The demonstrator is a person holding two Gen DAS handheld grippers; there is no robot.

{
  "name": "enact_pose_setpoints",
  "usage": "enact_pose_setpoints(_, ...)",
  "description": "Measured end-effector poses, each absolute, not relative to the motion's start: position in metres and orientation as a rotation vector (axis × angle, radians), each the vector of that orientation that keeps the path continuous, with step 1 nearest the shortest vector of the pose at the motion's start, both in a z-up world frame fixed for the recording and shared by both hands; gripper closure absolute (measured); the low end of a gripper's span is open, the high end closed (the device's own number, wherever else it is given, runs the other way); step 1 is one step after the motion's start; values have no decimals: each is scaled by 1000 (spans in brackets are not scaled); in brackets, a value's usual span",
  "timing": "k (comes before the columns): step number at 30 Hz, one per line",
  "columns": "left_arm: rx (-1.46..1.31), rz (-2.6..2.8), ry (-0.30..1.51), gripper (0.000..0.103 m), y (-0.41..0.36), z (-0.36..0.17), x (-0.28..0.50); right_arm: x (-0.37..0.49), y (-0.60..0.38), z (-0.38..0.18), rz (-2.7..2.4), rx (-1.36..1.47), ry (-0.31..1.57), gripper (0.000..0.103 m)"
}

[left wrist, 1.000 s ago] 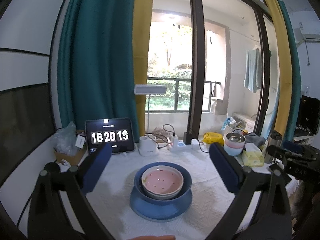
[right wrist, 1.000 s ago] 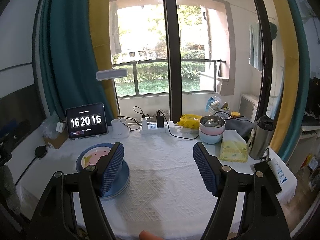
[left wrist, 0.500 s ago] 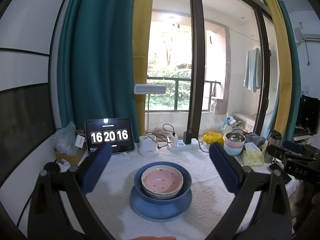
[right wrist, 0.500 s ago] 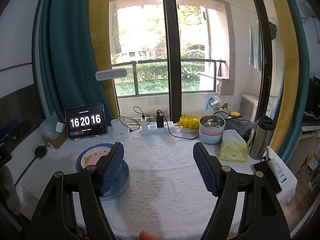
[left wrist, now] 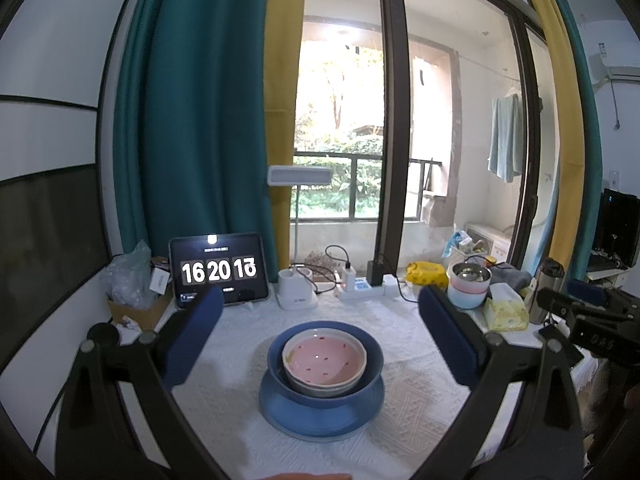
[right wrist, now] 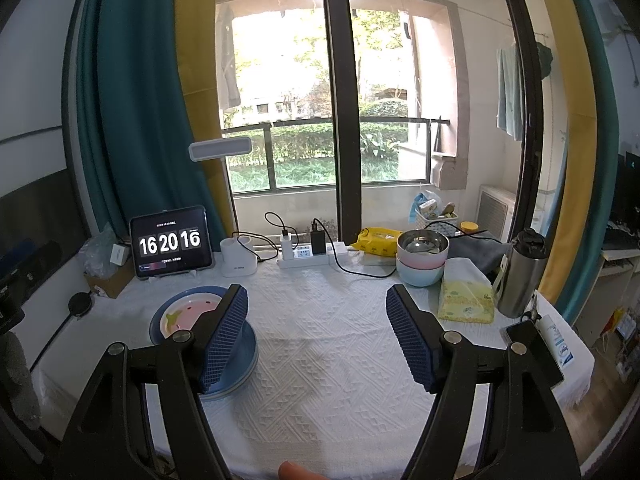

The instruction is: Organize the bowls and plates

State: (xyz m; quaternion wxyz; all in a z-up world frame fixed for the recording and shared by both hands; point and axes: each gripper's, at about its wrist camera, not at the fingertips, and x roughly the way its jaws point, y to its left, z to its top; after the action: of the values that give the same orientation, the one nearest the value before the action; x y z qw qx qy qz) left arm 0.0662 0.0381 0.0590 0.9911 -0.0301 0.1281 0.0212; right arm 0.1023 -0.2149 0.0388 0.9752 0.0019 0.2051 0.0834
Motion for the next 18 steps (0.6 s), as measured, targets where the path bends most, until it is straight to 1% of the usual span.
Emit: enact_pose_setpoints(18,-63,46,257,4,38,58,66,102,-216,37,168,7,418,28)
